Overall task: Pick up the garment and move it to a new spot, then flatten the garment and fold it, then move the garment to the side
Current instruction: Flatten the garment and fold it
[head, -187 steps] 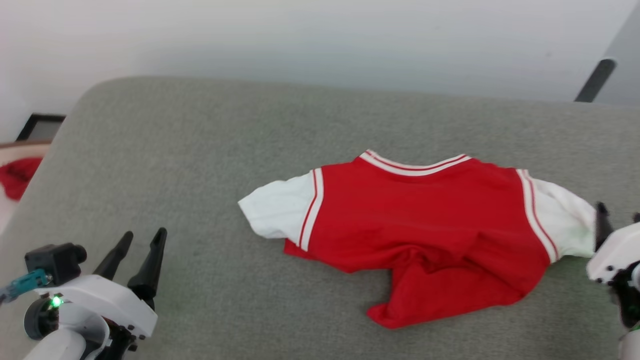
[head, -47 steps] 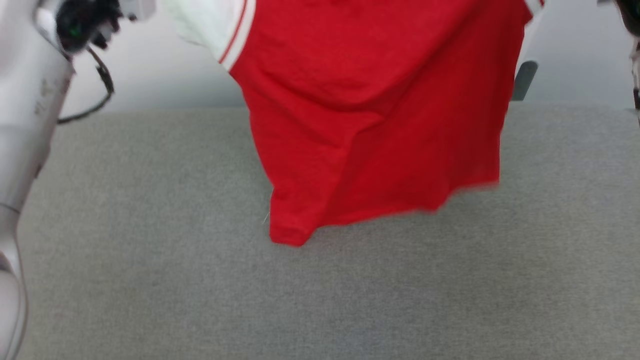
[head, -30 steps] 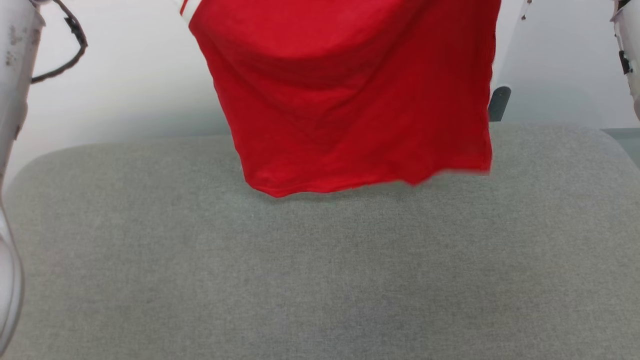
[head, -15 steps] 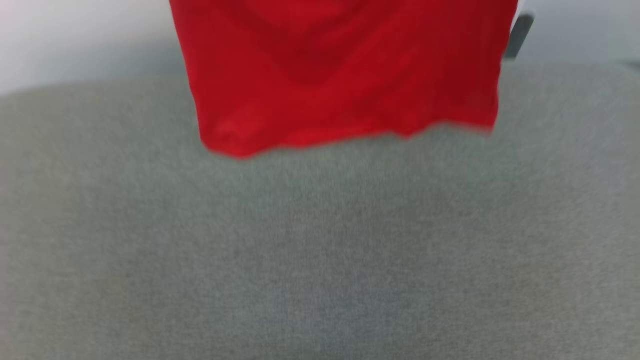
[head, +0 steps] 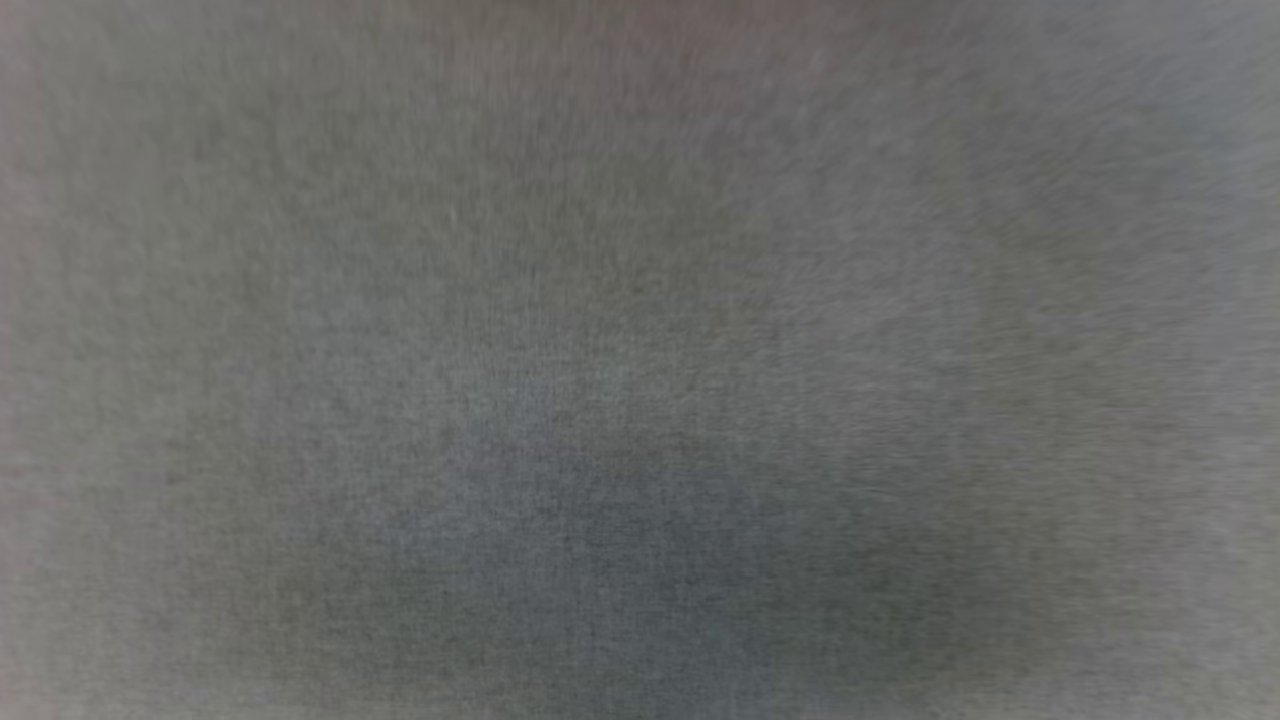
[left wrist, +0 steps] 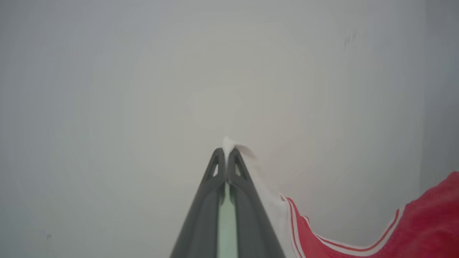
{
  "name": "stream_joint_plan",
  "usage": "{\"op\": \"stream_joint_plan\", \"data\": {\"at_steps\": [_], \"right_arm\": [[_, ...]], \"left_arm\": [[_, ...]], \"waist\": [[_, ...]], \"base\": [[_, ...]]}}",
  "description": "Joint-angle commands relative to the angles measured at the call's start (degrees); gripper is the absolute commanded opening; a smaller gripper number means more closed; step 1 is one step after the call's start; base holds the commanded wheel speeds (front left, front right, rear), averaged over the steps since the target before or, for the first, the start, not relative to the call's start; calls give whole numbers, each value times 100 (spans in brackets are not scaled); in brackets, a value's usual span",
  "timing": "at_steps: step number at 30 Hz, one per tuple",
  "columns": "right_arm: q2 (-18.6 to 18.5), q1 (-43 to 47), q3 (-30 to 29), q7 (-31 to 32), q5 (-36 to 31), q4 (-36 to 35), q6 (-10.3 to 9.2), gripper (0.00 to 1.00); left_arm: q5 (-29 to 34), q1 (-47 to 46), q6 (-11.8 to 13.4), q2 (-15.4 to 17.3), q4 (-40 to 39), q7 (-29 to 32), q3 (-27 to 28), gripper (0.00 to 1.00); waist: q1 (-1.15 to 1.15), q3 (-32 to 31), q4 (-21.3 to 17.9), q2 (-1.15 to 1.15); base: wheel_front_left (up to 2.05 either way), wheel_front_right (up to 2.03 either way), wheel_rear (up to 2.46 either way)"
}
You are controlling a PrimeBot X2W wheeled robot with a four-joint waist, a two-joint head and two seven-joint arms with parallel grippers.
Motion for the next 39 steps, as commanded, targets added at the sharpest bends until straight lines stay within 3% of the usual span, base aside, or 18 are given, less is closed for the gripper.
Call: {"op": "stream_joint_plan", "data": {"at_steps": [1, 8, 14, 18, 26, 33, 39], "right_arm": [[-21, 71, -101, 6, -119, -106, -6, 0], [15, 484, -358, 5, -455, -146, -6, 0], [22, 699, -387, 1, -359, 16, -6, 0], [-1, 879, -210, 1, -92, 84, -6, 0], [-429, 1604, 605, 0, 1229, 96, -6, 0], [-1051, 2572, 1492, 102, 2743, -59, -6, 0], [-1613, 3517, 1819, 729, 3918, -587, -6, 0]], "left_arm": [[-18, -45, -44, -27, -44, -27, 61, 0], [337, 453, -45, 108, -691, -29, 799, 0], [610, 990, -147, 30, -767, -33, 1173, 0], [720, 1338, -258, -104, -612, -33, 1126, 0], [306, 2201, -341, -225, -601, 257, 710, 0], [-257, 3432, -344, 255, -1285, 854, 133, 0], [-615, 4604, -345, 739, -1758, 1398, -215, 0]], "waist": [[0, 1037, 420, 0], [0, 1593, 552, 0], [0, 1605, 642, 0], [0, 1419, 714, 0], [0, 670, 837, 0], [0, -125, 907, 0], [0, -788, 922, 0]], "base": [[0, 0, 0], [0, 0, 0], [0, 0, 0], [0, 0, 0], [0, 0, 0], [0, 0, 0], [0, 0, 0]]}}
